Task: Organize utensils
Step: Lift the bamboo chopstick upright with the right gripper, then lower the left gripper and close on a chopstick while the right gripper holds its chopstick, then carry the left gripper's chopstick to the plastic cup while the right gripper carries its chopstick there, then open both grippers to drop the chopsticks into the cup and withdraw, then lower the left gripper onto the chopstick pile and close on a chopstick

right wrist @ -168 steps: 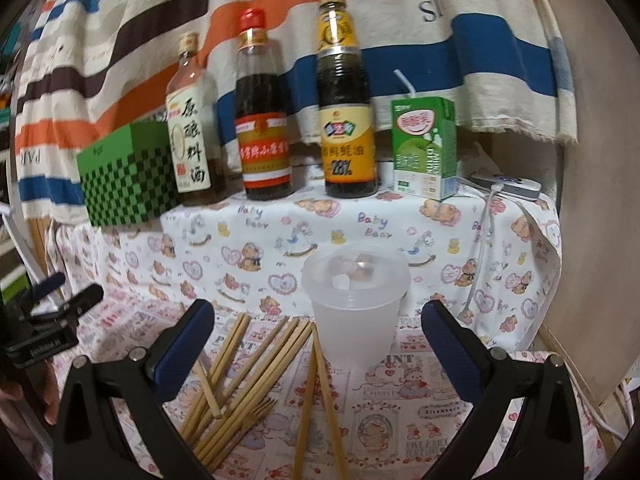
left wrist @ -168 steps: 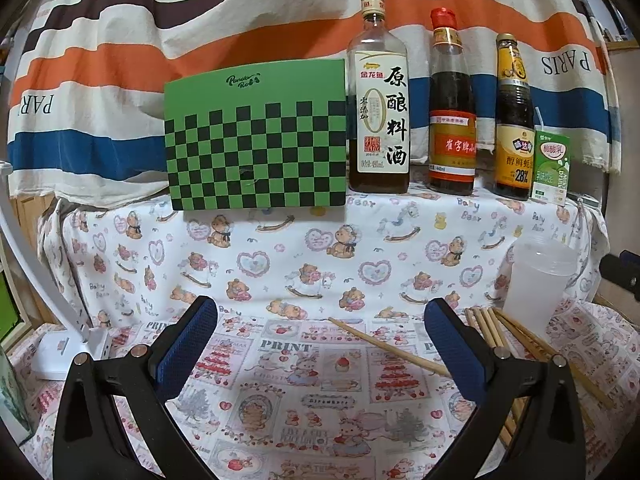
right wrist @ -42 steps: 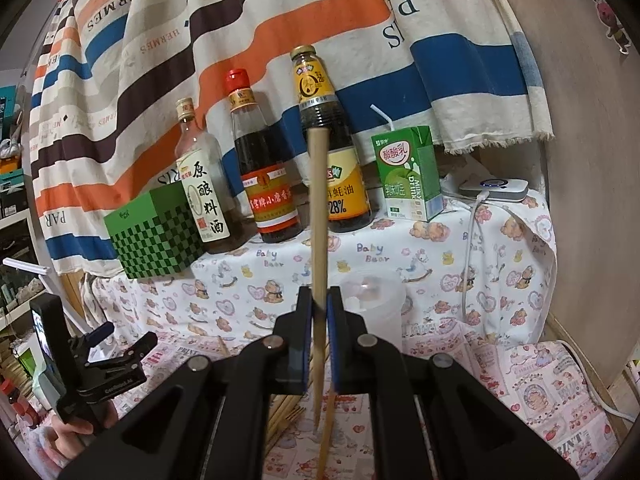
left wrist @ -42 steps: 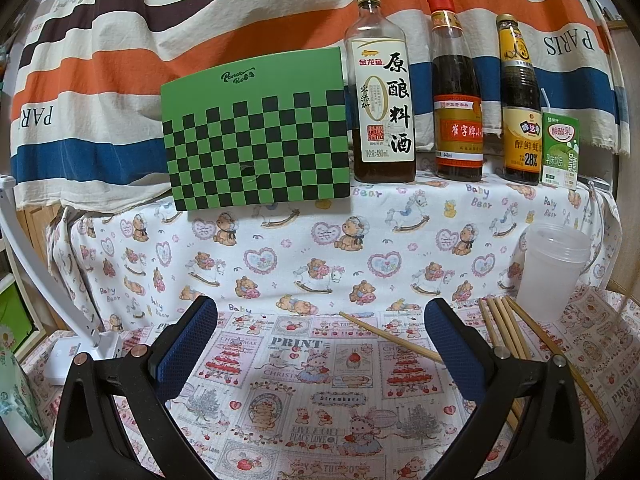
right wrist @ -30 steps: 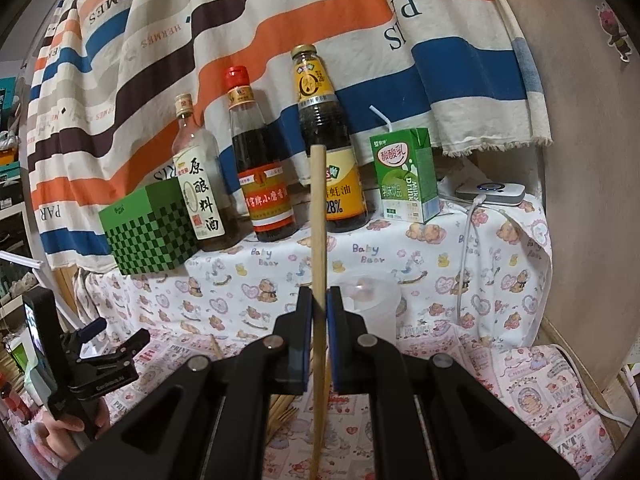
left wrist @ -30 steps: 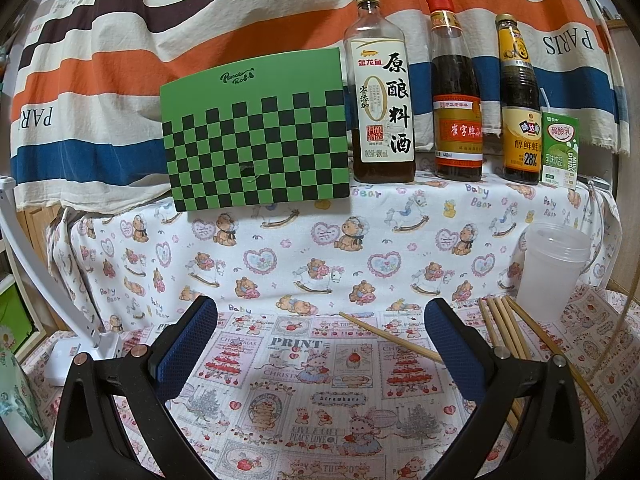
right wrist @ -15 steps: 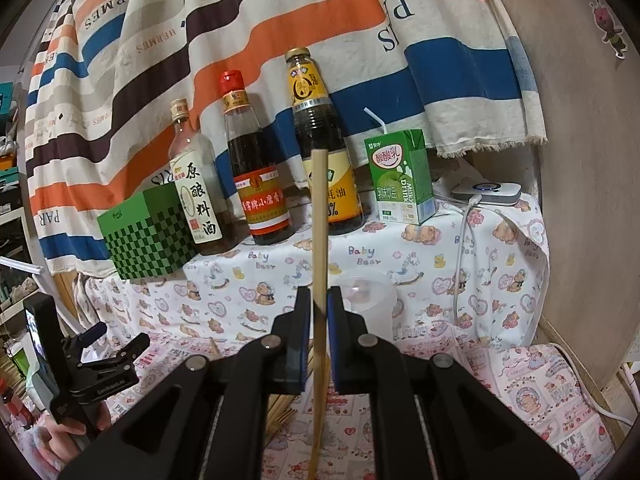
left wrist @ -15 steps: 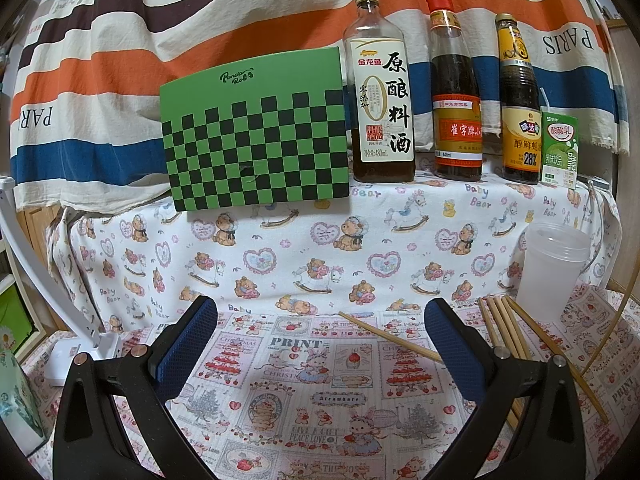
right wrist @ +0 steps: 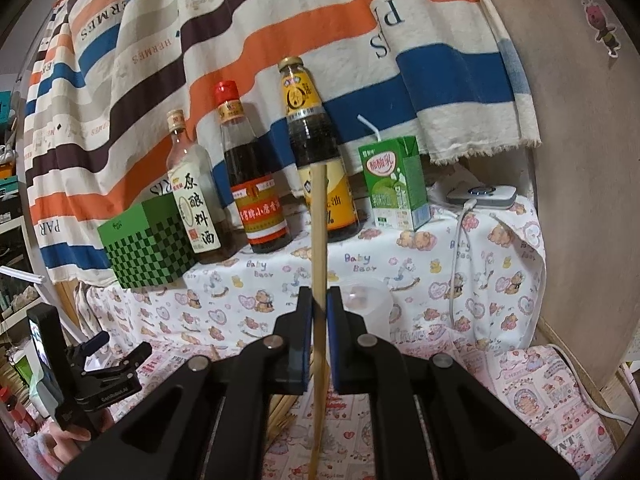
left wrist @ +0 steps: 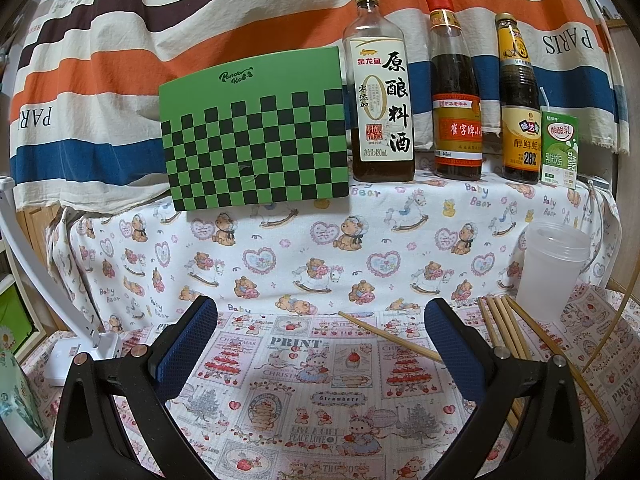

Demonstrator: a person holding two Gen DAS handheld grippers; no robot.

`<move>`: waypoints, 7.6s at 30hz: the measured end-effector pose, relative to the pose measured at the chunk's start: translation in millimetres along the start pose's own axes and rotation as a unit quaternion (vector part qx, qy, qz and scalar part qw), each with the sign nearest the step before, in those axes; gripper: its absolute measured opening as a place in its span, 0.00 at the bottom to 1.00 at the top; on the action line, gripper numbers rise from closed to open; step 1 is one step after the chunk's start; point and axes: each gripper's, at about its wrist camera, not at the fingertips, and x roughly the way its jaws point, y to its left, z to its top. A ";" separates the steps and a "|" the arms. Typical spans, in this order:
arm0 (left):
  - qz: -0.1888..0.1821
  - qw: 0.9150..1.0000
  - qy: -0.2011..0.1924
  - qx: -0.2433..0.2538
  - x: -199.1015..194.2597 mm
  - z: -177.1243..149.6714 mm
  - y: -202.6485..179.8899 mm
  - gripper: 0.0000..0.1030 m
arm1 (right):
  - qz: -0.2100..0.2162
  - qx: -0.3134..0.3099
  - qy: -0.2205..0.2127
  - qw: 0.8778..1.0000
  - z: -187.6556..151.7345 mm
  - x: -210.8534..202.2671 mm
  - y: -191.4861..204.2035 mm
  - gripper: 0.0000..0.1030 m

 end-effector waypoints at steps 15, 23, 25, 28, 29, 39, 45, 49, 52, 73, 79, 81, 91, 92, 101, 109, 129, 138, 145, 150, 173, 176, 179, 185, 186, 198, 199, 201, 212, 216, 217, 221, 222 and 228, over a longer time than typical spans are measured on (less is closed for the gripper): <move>-0.063 0.978 0.170 -0.101 33.9 15.0 12.7 0.85 | -0.045 -0.014 -0.038 0.998 5.2 -6.6 -5.7 0.06; -0.135 0.951 0.273 -0.054 34.9 -0.4 -60.0 0.73 | -0.057 -0.007 -0.041 0.998 7.5 -6.4 -12.4 0.06; -0.105 0.956 0.269 -0.053 33.3 -1.0 -74.1 0.73 | -0.060 -0.010 -0.040 0.997 6.6 -5.4 -12.0 0.06; -0.115 0.952 0.277 -0.059 32.4 -3.1 -91.5 0.71 | -0.064 -0.013 -0.041 0.997 5.7 -5.5 -11.8 0.06; -0.121 0.950 0.283 -0.058 32.8 -2.3 -94.9 0.70 | -0.064 -0.011 -0.040 0.997 5.8 -5.6 -12.2 0.06; -0.144 0.923 0.351 -0.067 41.5 -27.7 -106.8 0.33 | -0.066 -0.014 -0.048 0.997 8.1 -9.1 -11.2 0.06; -0.166 0.905 0.372 -0.119 36.1 -29.5 -79.2 0.19 | -0.069 -0.014 -0.050 0.996 8.4 -9.9 -11.5 0.06; -0.178 0.899 0.370 -0.155 20.5 -27.7 -54.3 0.16 | -0.069 -0.011 -0.050 0.996 8.7 -10.5 -12.1 0.06; -0.181 0.901 0.360 -0.159 9.8 -22.1 -40.0 0.16 | -0.067 -0.009 -0.048 0.997 8.7 -9.9 -12.4 0.06; -0.061 0.989 0.099 -0.092 -74.2 39.0 24.5 0.07 | -0.071 -0.016 -0.047 0.996 6.8 -7.7 -10.9 0.06; -0.075 0.992 0.074 -0.070 -74.6 71.0 19.5 0.06 | -0.071 -0.013 -0.052 0.996 7.5 -9.5 -10.9 0.06; -0.082 0.991 0.071 -0.074 -70.4 81.1 18.7 0.06 | -0.071 -0.010 -0.054 0.996 7.8 -10.5 -11.8 0.06; -0.141 0.982 0.012 -0.127 -77.1 130.0 14.6 0.06 | -0.037 0.018 -0.071 0.997 9.4 -17.7 -18.4 0.06; -0.143 0.981 0.004 -0.129 -78.2 134.1 12.2 0.06 | -0.031 0.019 -0.079 0.996 10.0 -20.1 -18.6 0.06; -0.226 0.958 -0.063 -0.163 -72.6 168.7 -12.9 0.06 | -0.024 0.052 -0.113 0.992 54.5 -14.0 -20.6 0.06; -0.277 0.941 -0.071 -0.183 -52.9 172.1 -39.0 0.06 | -0.043 0.080 -0.127 0.988 71.4 16.9 -22.6 0.06; -0.277 0.952 0.014 -0.132 17.9 114.8 -104.6 0.06 | -0.050 0.094 -0.013 0.994 25.2 77.9 -52.1 0.06; -0.267 0.955 0.034 -0.123 29.9 104.7 -108.0 0.06 | -0.058 0.081 0.001 0.995 21.8 83.4 -49.9 0.07; -0.248 0.965 0.026 -0.081 24.7 103.4 -115.8 0.16 | -0.064 0.091 0.006 0.994 21.9 84.0 -56.4 0.17; -0.210 0.976 -0.003 -0.059 14.6 105.1 -107.4 0.68 | -0.068 0.067 0.022 0.995 23.3 85.3 -48.9 0.62; -0.091 0.995 -0.037 0.003 -46.0 63.4 -13.4 0.99 | -0.049 -0.013 0.053 0.997 -1.0 36.2 2.1 0.91; -0.088 0.996 -0.014 0.008 -34.2 46.4 -16.2 0.99 | -0.055 -0.012 0.067 0.996 -12.2 43.0 2.1 0.98; -0.093 0.995 0.027 0.007 -18.9 33.8 -20.0 0.99 | -0.058 -0.015 0.080 0.995 -18.0 46.7 -0.5 0.99; -0.043 0.985 0.166 0.011 25.0 7.4 -26.0 0.99 | -0.077 -0.006 0.088 0.993 -19.1 48.4 -9.4 1.00; -0.045 0.981 0.188 0.009 32.2 1.4 -25.5 0.99 | -0.080 -0.004 0.090 0.993 -19.5 49.3 -11.1 1.00; -0.067 0.958 0.271 0.059 47.2 -34.7 -50.9 0.99 | -0.098 0.005 0.125 0.987 -26.4 60.4 -19.1 1.00; -0.074 0.956 0.277 0.064 46.5 -37.0 -54.8 0.99 | -0.101 0.002 0.128 0.987 -27.0 61.4 -18.6 1.00; -0.087 0.953 0.281 0.070 45.2 -40.2 -60.8 0.99 | -0.105 -0.002 0.133 0.986 -28.6 63.1 -18.3 1.00; -0.103 0.944 0.293 0.113 35.3 -44.9 -81.8 0.99 | -0.111 -0.006 0.142 0.984 -31.0 66.1 -18.2 1.00; -0.098 0.936 0.313 0.125 37.3 -51.0 -90.0 1.00 | -0.109 -0.008 0.143 0.984 -31.8 66.7 -17.6 1.00; -0.096 0.938 0.310 0.122 35.7 -50.0 -90.6 1.00 | -0.110 -0.009 0.143 0.984 -32.1 66.8 -17.1 1.00; -0.095 0.937 0.311 0.124 31.4 -47.0 -92.0 1.00 | -0.108 -0.015 0.146 0.983 -34.0 67.6 -14.3 1.00; -0.095 0.937 0.311 0.125 30.5 -46.5 -91.8 0.99 | -0.108 -0.018 0.146 0.983 -34.2 67.6 -13.5 1.00; -0.153 0.930 0.321 0.094 31.9 -40.6 -86.1 0.22 | -0.110 -0.019 0.146 0.983 -34.3 67.5 -12.9 1.00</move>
